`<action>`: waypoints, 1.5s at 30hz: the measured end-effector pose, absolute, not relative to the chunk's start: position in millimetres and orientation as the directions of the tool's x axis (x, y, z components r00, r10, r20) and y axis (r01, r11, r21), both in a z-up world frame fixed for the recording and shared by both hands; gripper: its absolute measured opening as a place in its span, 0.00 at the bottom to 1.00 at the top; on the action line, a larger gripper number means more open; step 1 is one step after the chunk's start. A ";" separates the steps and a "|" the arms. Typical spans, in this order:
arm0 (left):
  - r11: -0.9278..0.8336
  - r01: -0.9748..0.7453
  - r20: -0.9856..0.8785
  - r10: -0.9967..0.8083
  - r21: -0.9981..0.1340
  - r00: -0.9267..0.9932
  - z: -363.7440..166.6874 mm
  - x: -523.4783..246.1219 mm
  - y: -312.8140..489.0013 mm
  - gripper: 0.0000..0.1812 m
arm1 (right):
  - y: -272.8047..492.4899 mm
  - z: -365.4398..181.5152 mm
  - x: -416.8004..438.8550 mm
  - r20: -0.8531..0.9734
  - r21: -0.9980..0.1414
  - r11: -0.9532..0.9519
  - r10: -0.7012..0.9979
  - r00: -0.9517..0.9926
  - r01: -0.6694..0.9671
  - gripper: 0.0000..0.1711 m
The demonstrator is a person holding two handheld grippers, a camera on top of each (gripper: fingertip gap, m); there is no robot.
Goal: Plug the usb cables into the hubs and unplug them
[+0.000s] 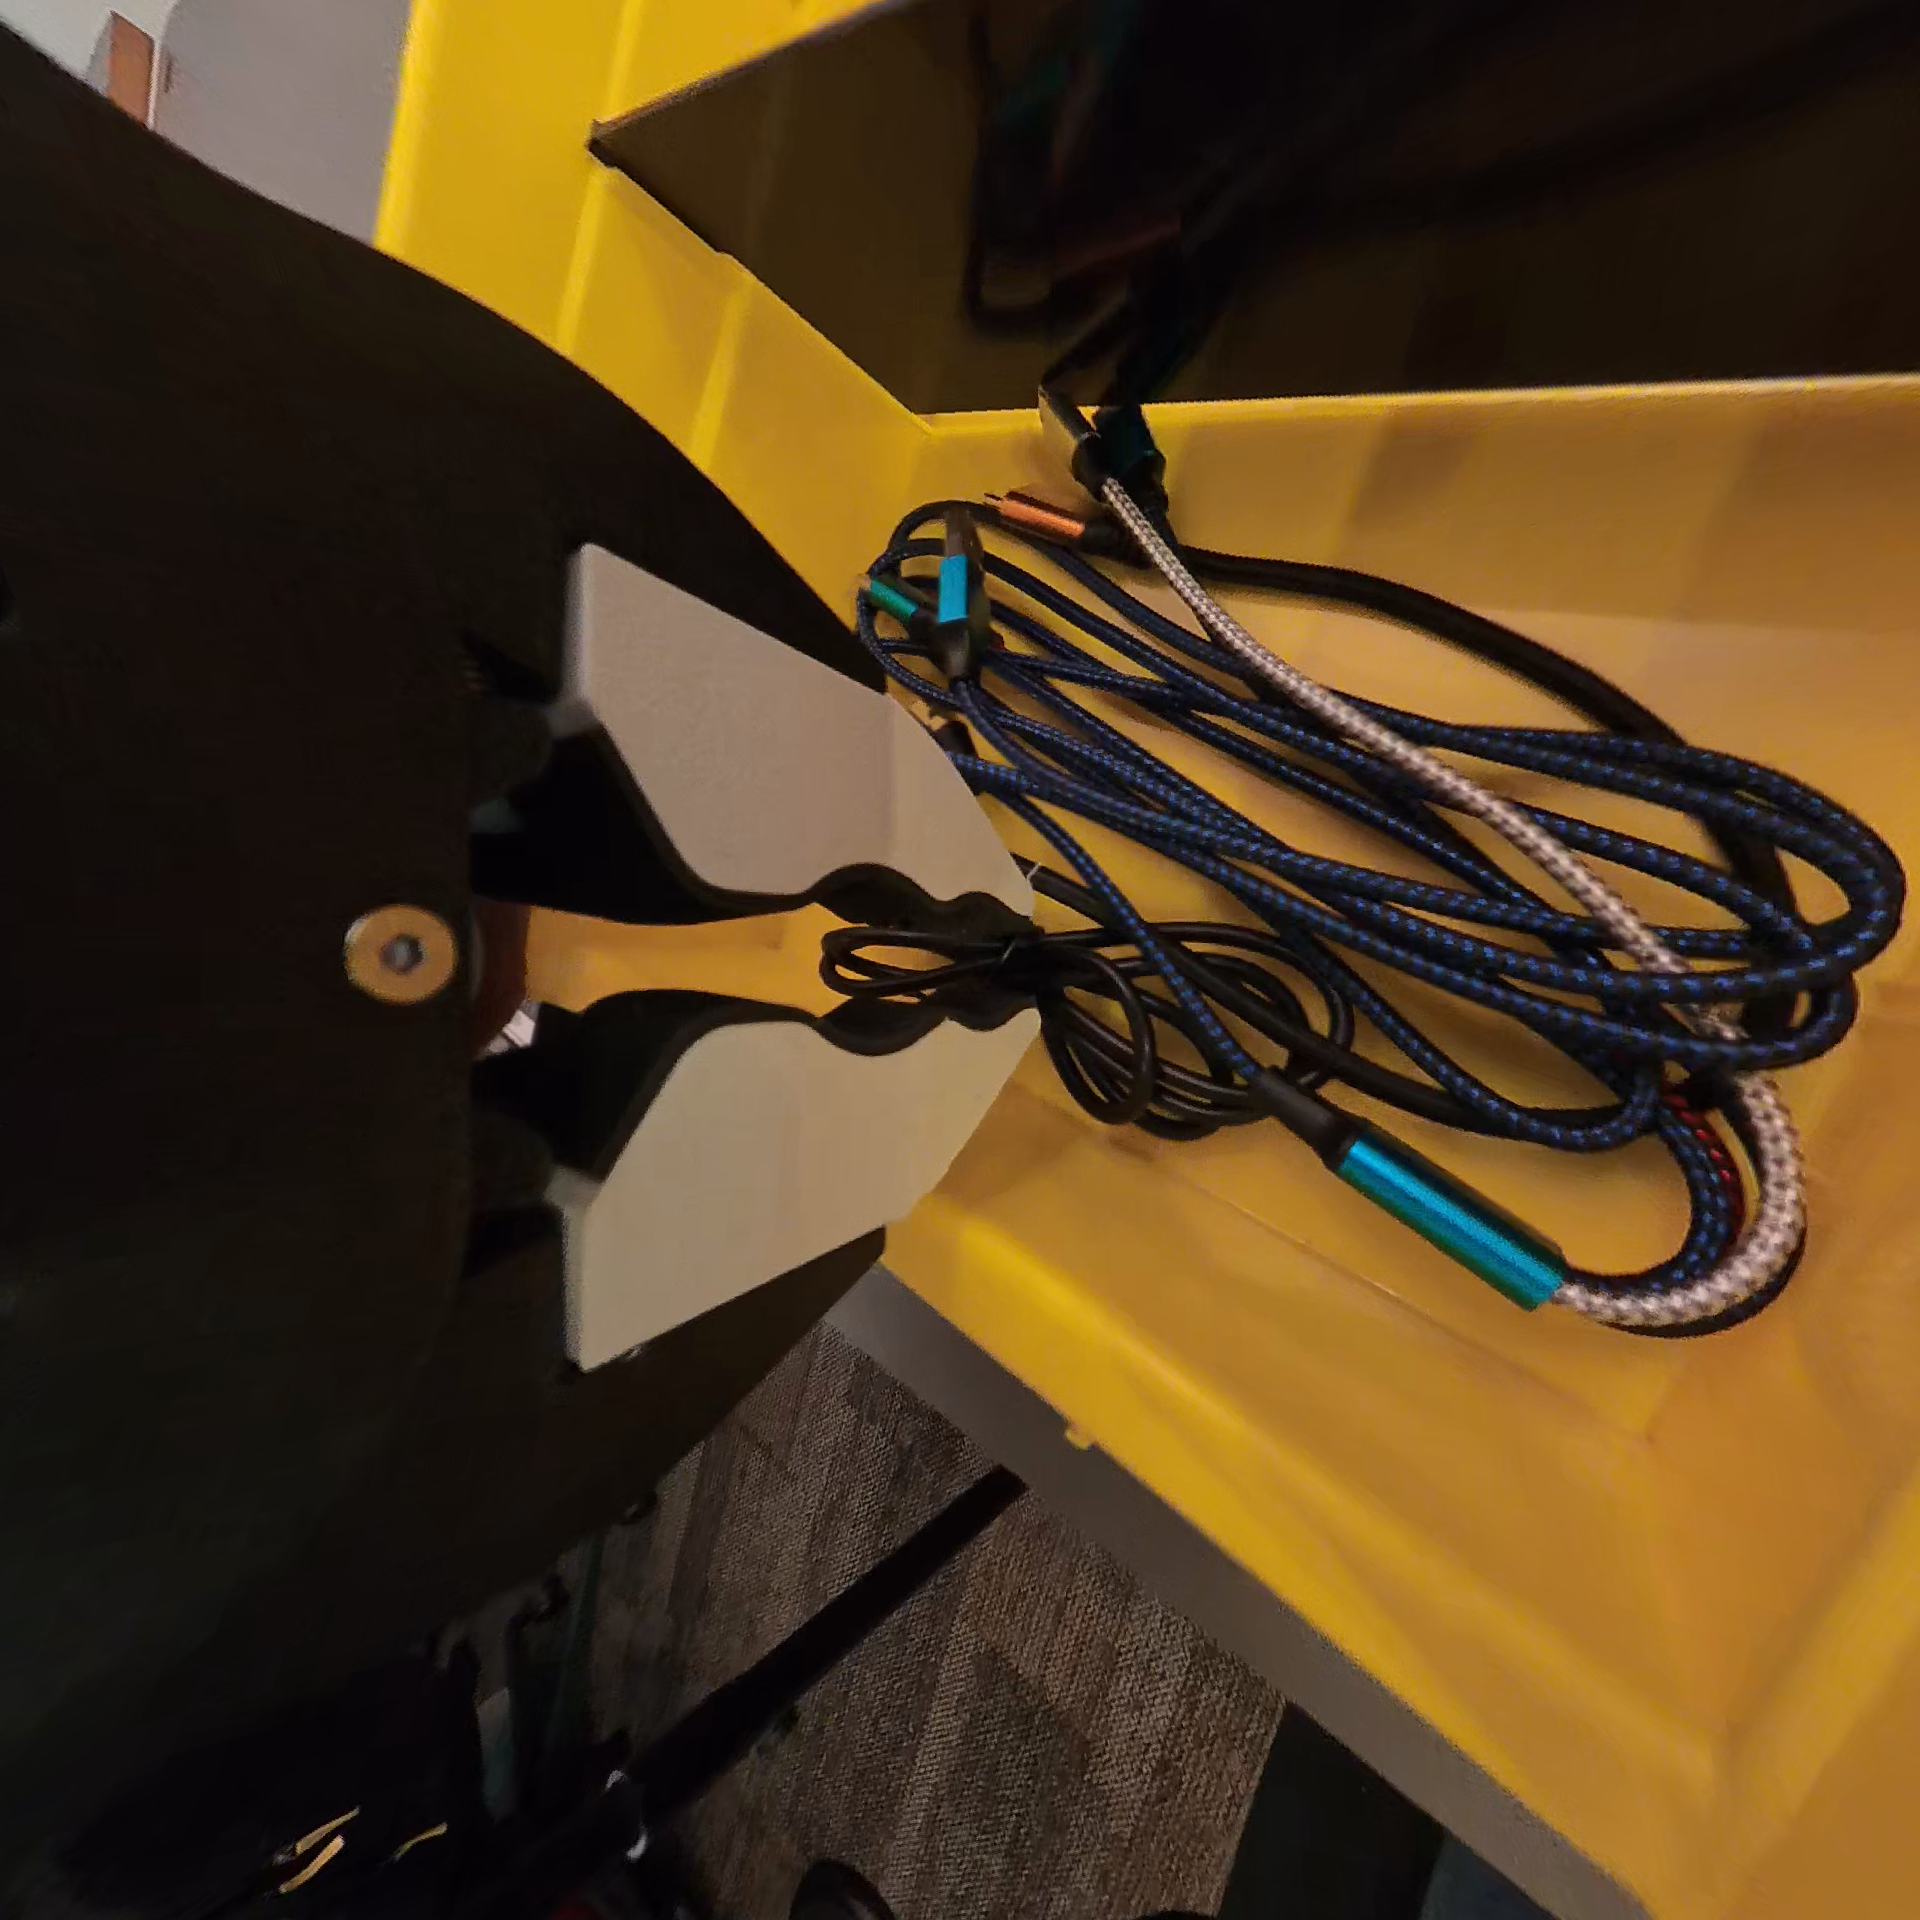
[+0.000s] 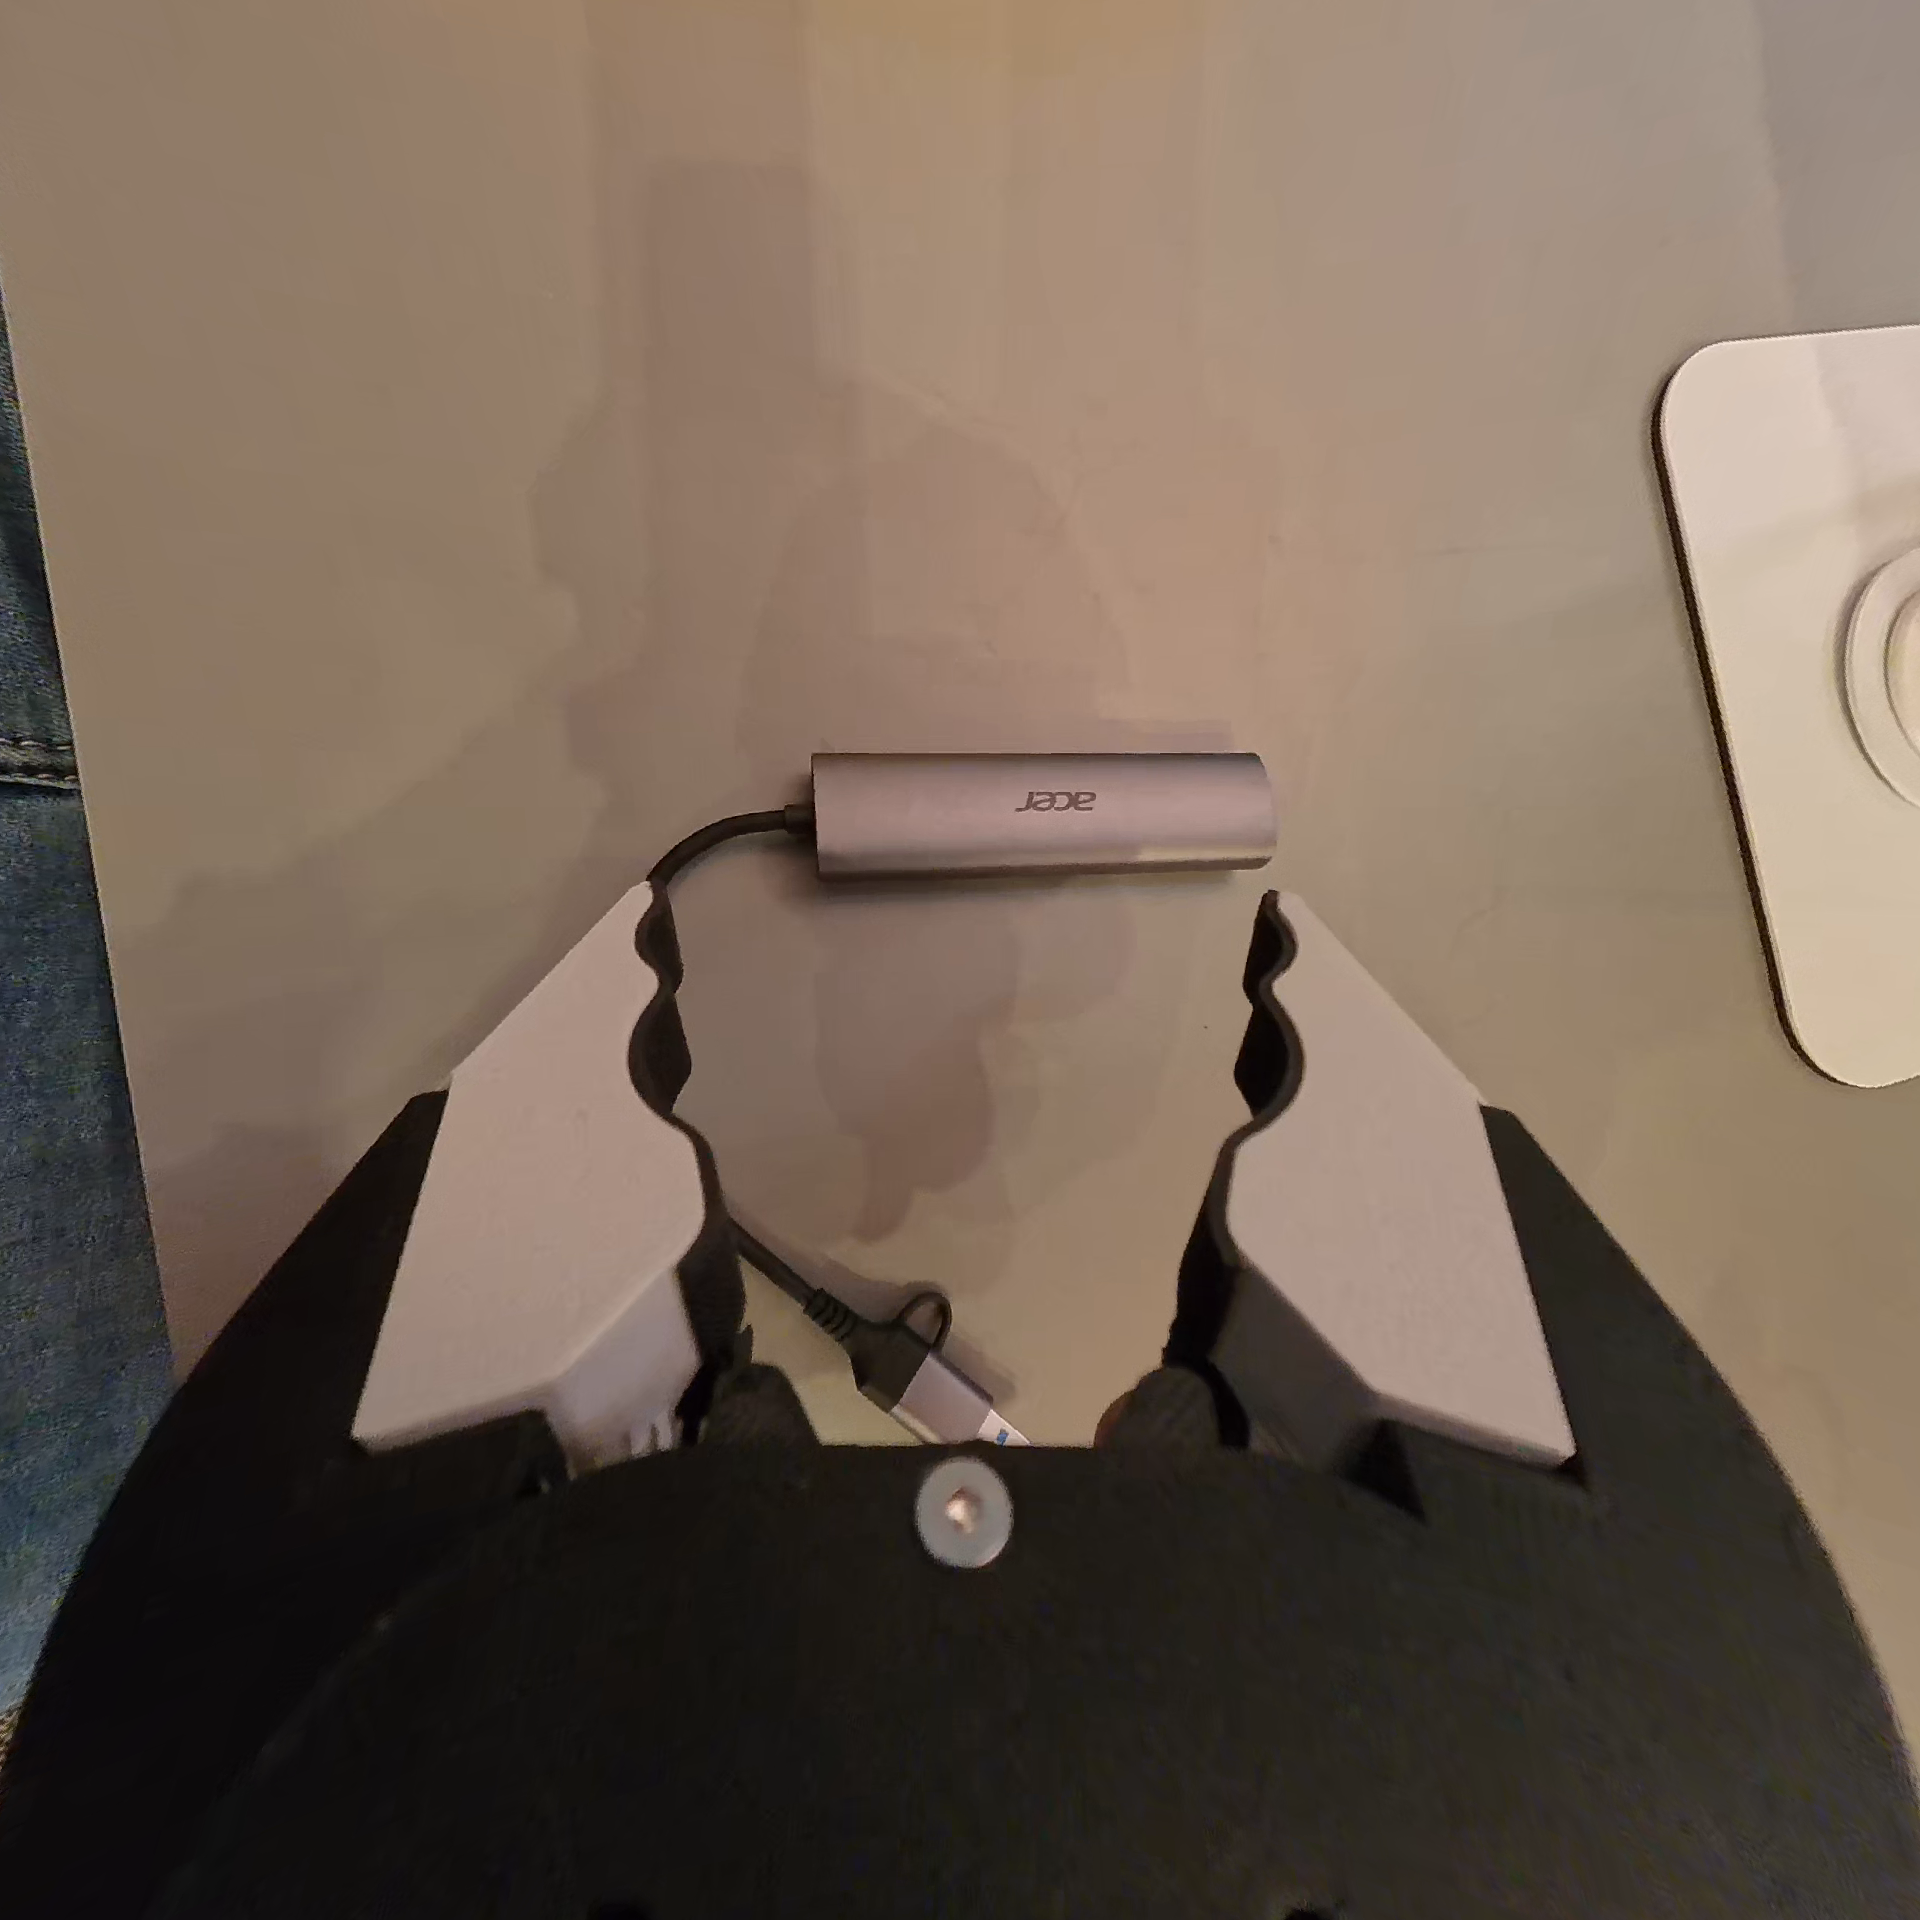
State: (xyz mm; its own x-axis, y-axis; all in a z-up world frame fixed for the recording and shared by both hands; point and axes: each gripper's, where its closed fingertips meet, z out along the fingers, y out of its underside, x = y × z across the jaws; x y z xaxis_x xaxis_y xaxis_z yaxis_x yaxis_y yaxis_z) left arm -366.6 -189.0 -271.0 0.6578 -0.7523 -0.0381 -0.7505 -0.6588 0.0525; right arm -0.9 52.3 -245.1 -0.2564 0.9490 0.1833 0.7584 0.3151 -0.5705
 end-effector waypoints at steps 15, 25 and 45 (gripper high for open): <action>-0.723 -0.679 0.120 -0.691 -0.129 0.713 -190.4 -367.6 -181.4 0.05 | 49.4 -244.4 -1.9 0.173 -0.577 0.315 0.949 -0.264 0.754 0.62; -0.706 -0.574 -0.030 -0.620 -0.416 0.784 -155.8 -362.3 -157.0 0.05 | 40.4 -215.6 -9.7 0.112 -0.676 0.253 0.963 -0.244 0.692 0.60; -0.229 -0.894 -0.694 -0.567 -0.384 0.443 -126.4 -163.4 -21.7 0.05 | -27.9 -113.3 -117.9 -0.215 -0.930 -0.137 0.956 -0.200 0.342 0.42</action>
